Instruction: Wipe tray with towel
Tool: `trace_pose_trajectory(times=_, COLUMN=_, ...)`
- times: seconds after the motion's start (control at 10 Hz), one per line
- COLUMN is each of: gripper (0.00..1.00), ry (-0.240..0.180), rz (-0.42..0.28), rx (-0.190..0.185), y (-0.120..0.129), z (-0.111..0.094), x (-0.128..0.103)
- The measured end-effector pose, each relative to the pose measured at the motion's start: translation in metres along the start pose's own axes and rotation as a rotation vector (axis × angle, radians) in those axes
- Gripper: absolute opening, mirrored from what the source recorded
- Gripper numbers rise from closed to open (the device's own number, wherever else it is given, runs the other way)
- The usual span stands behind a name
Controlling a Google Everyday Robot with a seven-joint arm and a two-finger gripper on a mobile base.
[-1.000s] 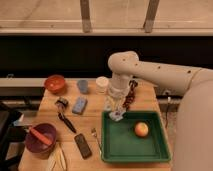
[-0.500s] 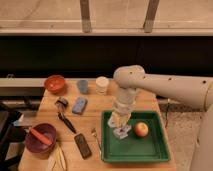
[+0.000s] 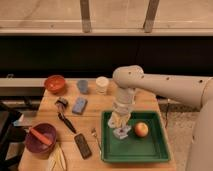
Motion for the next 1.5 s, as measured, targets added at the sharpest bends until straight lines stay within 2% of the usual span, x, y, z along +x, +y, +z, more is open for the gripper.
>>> trace_pose_trajectory(times=0.3, gripper=0.0, ry=0.085, rz=0.06, rx=-0.023, y=-0.012, z=0.054, x=0.01)
trace_pose_trajectory(times=0.5, gripper=0.0, ry=0.125, rz=0.09, rx=-0.028, y=-0.018, z=0.072, x=0.018)
trace_pose_trajectory(times=0.7, gripper=0.0, ry=0.154, rz=0.124, rx=-0.015, y=-0.029, z=0.076, x=0.023)
trace_pose_trajectory(times=1.1, gripper=0.0, ry=0.152, rz=0.171, rx=0.008, y=-0.059, z=0.076, x=-0.001)
trace_pose_trajectory(times=1.3, gripper=0.0, ry=0.149, rz=0.169, rx=0.001, y=-0.059, z=0.083, x=-0.019)
trace_pose_trajectory(times=1.5, gripper=0.0, ry=0.136, rz=0.133, rx=-0.011, y=-0.045, z=0.085, x=-0.036)
